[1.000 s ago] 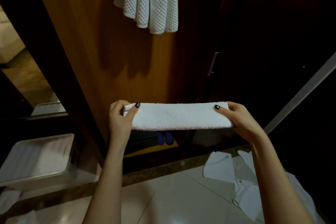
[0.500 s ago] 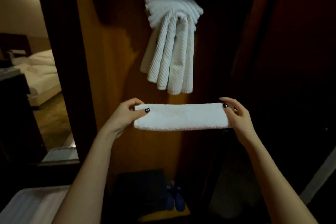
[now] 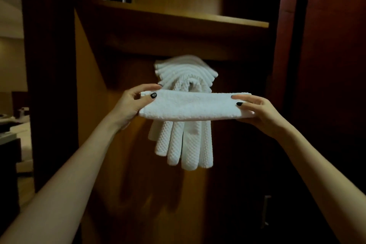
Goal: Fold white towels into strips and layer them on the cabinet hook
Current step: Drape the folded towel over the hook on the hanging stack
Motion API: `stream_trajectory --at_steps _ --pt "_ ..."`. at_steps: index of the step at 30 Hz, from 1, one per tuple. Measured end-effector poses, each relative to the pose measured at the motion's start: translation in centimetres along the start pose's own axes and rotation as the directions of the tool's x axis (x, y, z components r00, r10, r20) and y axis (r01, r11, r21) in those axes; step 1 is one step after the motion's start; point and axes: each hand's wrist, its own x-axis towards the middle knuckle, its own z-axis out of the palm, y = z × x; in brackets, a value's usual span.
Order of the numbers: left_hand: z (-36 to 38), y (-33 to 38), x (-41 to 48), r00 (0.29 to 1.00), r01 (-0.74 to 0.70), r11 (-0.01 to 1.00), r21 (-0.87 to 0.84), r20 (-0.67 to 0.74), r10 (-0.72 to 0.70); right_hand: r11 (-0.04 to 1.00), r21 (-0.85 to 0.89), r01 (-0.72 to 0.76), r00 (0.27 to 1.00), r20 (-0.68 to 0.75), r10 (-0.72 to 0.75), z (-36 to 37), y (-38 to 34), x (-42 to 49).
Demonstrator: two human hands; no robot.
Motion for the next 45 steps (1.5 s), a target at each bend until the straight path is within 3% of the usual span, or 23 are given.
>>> stream_trajectory --at_steps 7,16,18,21,26,33,36,41,43,45 --pt "-1.8 -1.8 11.2 0.991 -0.082 0.970 0.227 0.124 0.055 0.992 0.016 0.125 0.992 0.025 -0.126 -2.5 -0.7 11.8" --pt "-3.2 -3.6 23.3 0.994 -0.113 0.944 0.310 0.029 0.109 0.951 0.157 0.265 0.962 0.028 -0.272 -2.8 -1.1 26.1" --pt "-3.3 -4.0 25.4 0.984 -0.153 0.935 0.320 -0.038 0.174 0.937 0.217 0.273 0.958 0.030 -0.286 -2.2 -1.1 28.7" --pt "-2.7 -4.8 28.1 0.949 -0.223 0.955 0.197 -0.180 0.258 0.906 0.310 0.289 0.953 -0.005 -0.303 -1.7 -0.9 32.3" --pt "-2.0 -6.7 31.5 0.931 -0.148 0.982 -0.115 -0.351 0.099 0.876 0.407 0.258 0.964 -0.047 -0.262 -0.7 0.3 37.0" --pt "-1.8 -9.8 31.7 0.894 0.005 0.995 -0.104 -0.445 -0.051 0.956 0.242 0.167 0.984 -0.097 -0.147 -1.2 4.0 39.4" --pt "-2.1 -11.1 31.0 0.874 0.062 0.998 0.023 -0.484 -0.043 0.986 0.086 0.144 0.989 -0.031 -0.141 -1.7 5.5 38.6" --pt "-1.6 -10.9 30.3 0.870 0.150 0.965 0.215 -0.492 -0.026 1.000 0.012 -0.004 0.992 -0.125 0.006 -1.7 6.2 37.2" --pt "-1.5 -10.2 30.2 0.877 0.180 0.887 0.426 -0.478 0.052 0.983 -0.181 -0.034 0.982 -0.187 0.000 -1.6 5.8 36.7" --pt "-1.3 -9.3 30.1 0.905 0.225 0.624 0.749 -0.398 0.151 0.863 -0.503 -0.039 0.956 -0.269 -0.114 -1.3 4.8 36.1"
